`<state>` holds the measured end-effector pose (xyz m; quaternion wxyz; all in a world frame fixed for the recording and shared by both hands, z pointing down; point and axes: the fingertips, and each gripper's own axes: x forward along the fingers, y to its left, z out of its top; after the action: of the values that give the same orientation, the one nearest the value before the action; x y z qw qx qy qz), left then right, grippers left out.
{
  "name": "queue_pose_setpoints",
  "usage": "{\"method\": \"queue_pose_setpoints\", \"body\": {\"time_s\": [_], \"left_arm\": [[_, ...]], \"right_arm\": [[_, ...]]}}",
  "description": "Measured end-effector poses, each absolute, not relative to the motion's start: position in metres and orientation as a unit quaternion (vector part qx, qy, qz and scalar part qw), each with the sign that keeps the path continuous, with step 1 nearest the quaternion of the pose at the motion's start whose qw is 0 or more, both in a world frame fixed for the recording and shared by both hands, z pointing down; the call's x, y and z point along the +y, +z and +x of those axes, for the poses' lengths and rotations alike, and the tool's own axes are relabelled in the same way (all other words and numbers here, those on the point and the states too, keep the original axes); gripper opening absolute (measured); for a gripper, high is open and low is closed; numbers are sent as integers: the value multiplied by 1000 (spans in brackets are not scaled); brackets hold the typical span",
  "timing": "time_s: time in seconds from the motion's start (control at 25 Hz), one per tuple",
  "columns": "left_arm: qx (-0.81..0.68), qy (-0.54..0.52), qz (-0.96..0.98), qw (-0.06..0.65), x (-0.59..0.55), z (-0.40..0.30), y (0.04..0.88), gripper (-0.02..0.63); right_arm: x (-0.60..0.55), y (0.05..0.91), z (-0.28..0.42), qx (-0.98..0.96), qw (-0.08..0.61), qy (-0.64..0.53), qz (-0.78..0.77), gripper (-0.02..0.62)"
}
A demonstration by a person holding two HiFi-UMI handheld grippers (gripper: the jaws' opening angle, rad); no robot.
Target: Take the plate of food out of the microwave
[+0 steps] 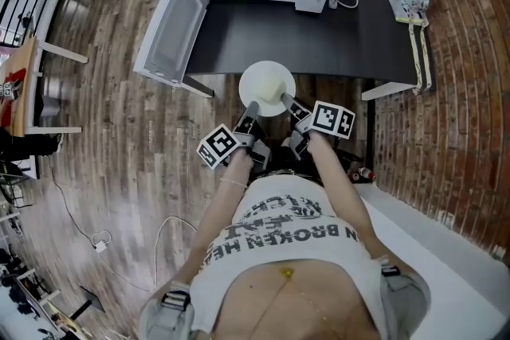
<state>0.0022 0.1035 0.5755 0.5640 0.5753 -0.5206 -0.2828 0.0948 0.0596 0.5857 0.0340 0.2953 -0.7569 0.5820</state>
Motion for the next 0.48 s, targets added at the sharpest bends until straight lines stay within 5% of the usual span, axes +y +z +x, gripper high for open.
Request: {"method": "queue_pose_setpoints", "body": {"time_s": [0.48], "left_arm": [[-522,-284,572,566,103,1,578,17]], "right_arm": [[58,588,93,-755,34,586,293,49]]}}
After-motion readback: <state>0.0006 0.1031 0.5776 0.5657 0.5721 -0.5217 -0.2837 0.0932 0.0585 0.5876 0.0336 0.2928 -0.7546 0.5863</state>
